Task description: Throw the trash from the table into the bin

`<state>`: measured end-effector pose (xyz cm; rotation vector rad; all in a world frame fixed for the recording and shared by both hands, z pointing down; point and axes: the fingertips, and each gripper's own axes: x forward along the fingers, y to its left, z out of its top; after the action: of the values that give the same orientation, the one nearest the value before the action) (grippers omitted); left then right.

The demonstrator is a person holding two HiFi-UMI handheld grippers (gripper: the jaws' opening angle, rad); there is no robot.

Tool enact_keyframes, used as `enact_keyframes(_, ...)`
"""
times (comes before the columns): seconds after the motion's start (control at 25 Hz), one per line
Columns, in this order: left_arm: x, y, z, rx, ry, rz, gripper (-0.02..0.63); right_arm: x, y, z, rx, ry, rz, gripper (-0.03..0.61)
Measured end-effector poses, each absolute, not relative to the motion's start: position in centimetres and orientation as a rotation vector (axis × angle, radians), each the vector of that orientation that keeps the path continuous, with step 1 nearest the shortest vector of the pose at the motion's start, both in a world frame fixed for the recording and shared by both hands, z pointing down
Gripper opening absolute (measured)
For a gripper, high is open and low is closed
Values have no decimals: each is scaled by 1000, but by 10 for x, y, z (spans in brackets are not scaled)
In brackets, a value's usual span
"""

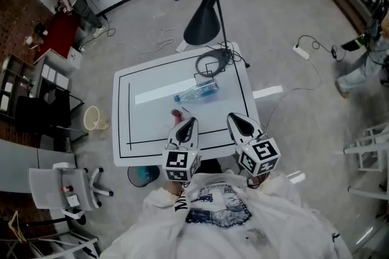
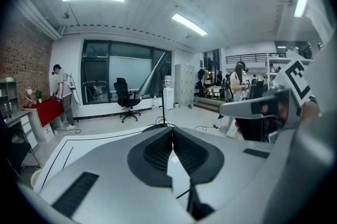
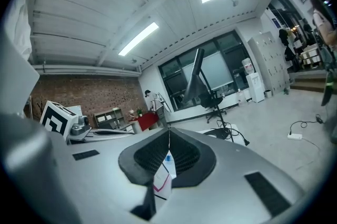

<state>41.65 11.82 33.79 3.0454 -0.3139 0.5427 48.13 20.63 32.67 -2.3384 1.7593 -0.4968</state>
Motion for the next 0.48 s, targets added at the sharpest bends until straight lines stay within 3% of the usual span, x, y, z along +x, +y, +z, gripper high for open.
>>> enact_keyframes(0.48,476,65,343,3063,-194,568,9,530,166,333,-2411,1660,-536,20)
